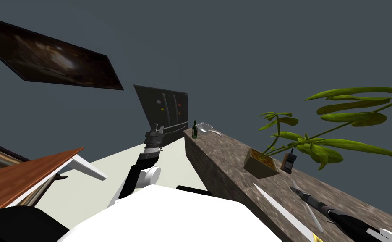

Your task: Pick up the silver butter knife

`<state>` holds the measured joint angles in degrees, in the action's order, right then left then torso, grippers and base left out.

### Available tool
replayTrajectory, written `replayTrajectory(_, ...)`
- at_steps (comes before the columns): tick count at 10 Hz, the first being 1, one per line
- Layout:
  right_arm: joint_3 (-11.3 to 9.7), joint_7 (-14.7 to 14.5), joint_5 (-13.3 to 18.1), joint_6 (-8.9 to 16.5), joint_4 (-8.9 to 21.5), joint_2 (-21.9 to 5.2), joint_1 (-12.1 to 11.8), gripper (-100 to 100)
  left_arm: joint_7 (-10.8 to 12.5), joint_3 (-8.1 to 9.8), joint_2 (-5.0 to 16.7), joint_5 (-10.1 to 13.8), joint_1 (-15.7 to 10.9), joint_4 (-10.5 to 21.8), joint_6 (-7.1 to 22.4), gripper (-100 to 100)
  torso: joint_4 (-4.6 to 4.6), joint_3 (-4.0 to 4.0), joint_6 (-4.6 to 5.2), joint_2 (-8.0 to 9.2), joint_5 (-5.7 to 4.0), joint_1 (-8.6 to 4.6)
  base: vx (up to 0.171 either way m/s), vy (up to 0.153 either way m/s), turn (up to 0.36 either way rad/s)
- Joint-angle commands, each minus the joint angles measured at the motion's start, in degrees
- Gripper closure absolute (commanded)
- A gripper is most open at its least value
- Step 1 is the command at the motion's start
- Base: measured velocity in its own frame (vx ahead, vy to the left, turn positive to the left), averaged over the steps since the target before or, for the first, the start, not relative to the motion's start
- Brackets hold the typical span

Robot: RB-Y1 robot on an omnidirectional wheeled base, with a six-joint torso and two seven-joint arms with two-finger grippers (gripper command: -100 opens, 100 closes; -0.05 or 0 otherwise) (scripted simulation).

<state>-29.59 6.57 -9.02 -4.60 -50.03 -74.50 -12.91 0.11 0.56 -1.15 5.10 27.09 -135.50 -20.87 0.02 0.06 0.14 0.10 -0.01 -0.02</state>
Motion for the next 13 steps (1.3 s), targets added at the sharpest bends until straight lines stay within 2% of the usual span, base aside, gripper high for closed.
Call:
replayTrajectory(1, 0.0, 0.0, 0.0, 0.0, 0.0, 0.0, 0.0, -100, 0.0, 0.00, 0.0, 0.0, 0.0, 0.0, 0.0, 0, 0.00, 0.00, 0.00, 0.00, 0.00, 0.00, 0.006, 0.007, -0.020)
replayTrajectory(2, 0.7, -0.8, 0.7, -1.8, 2.1, 1.2, 0.0, -100, 0.0, 0.00, 0.0, 0.0, 0.0, 0.0, 0.0, 0, 0.00, -0.01, 0.00, -0.01, 0.01, 0.02, 0.021, 0.024, -0.072)
replayTrajectory(6, 1.5, -1.8, 1.7, -4.1, 4.8, 2.9, -0.1, -100, 0.0, 0.00, 0.0, 0.0, 0.0, 0.0, 0.0, 0, -0.01, -0.02, 0.00, -0.03, 0.01, 0.03, 0.013, 0.015, -0.046)
replayTrajectory(13, 1.5, -1.8, 1.7, -4.1, 4.8, 2.9, -0.1, -100, 0.0, 0.00, 0.0, 0.0, 0.0, 0.0, 0.0, 0, 0.00, -0.01, 0.00, -0.01, 0.00, 0.01, 0.000, 0.000, 0.000)
